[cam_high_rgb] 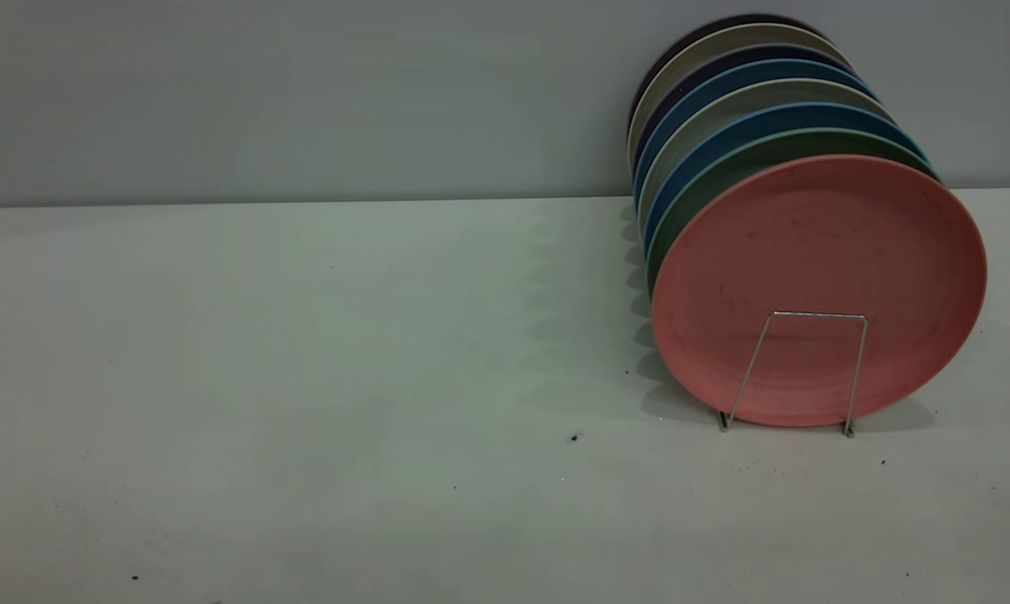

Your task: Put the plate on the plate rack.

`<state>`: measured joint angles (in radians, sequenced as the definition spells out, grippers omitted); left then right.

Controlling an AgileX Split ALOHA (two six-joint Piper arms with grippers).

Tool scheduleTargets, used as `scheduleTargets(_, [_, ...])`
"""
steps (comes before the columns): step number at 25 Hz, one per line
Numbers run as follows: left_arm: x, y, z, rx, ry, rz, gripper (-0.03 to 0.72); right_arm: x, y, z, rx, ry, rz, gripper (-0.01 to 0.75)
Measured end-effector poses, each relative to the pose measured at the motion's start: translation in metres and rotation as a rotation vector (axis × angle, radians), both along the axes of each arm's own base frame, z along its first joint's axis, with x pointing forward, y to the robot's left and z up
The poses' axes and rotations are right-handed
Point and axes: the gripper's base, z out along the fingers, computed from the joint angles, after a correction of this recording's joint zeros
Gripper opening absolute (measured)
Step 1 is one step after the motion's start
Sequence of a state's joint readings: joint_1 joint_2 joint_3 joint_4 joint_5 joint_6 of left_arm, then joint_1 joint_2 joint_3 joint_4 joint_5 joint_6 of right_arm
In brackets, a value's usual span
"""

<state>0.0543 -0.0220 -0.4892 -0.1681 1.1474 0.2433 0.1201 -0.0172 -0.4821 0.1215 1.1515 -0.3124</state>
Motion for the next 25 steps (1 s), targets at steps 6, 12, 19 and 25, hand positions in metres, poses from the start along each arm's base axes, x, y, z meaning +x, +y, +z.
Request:
scheduleTargets(6, [0.0, 0.001, 0.0, -0.033, 0.004, 0.037, 0.334, 0.0, 0.0, 0.0, 0.0, 0.0, 0.0, 0.385])
scheduleTargets(12, [0.001, 0.012, -0.001, -0.081, 0.009, 0.226, 0.334, 0.0, 0.0, 0.0, 0.0, 0.0, 0.0, 0.385])
scheduleTargets(19, [0.001, 0.012, -0.001, -0.065, 0.008, 0.225, 0.334, 0.0, 0.0, 0.0, 0.0, 0.0, 0.0, 0.385])
scheduleTargets(25, [0.001, 0.012, -0.001, -0.062, 0.008, 0.224, 0.334, 0.0, 0.0, 0.0, 0.0, 0.0, 0.0, 0.385])
